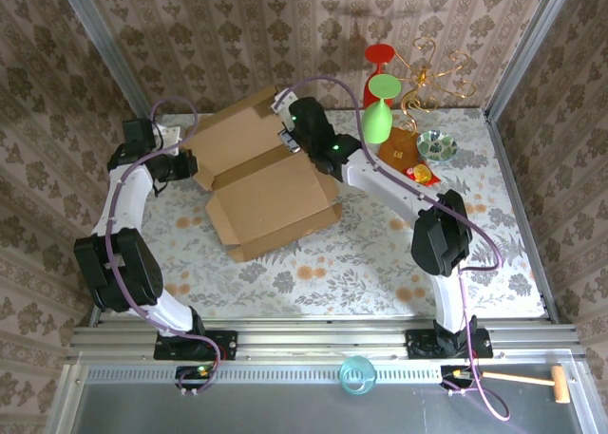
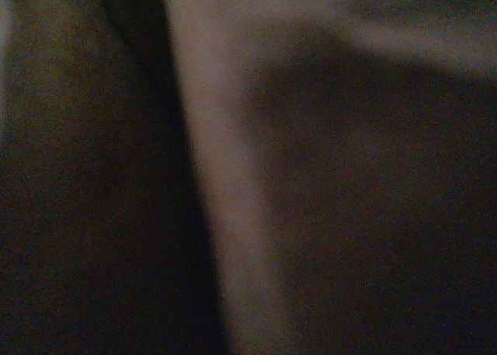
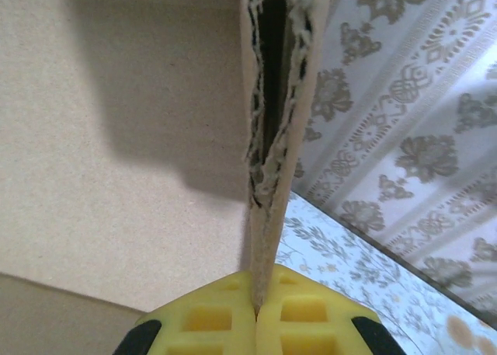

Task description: Fold the paper box

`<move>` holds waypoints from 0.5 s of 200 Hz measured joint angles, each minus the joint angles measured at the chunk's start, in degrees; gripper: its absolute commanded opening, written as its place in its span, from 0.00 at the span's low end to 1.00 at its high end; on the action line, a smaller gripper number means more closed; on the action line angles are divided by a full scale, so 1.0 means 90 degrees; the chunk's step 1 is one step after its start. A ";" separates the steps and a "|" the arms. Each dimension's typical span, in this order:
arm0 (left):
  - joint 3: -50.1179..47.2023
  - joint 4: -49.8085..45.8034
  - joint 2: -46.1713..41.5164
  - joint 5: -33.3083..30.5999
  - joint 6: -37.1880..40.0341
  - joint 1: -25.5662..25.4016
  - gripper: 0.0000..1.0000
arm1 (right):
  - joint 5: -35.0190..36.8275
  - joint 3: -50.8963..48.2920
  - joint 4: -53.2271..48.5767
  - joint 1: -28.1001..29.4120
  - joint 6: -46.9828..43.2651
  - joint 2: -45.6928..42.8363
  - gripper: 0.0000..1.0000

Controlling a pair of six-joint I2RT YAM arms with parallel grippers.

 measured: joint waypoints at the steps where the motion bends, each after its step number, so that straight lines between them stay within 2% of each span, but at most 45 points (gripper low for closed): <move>1: 0.0000 0.0000 0.0000 -0.0002 -0.0002 0.0000 0.00 | 0.0029 0.0002 -0.0002 0.0010 0.0007 0.0002 0.00; 56: 0.0002 0.0039 0.0000 -0.0206 -0.0325 -0.0199 0.00 | 0.2280 0.0350 -0.0267 0.0588 0.0476 0.0260 0.00; 100: 0.0002 0.0143 0.0000 -0.0352 -0.0699 -0.0427 0.00 | 0.3252 0.0617 -0.0639 0.0731 0.0770 0.0364 0.00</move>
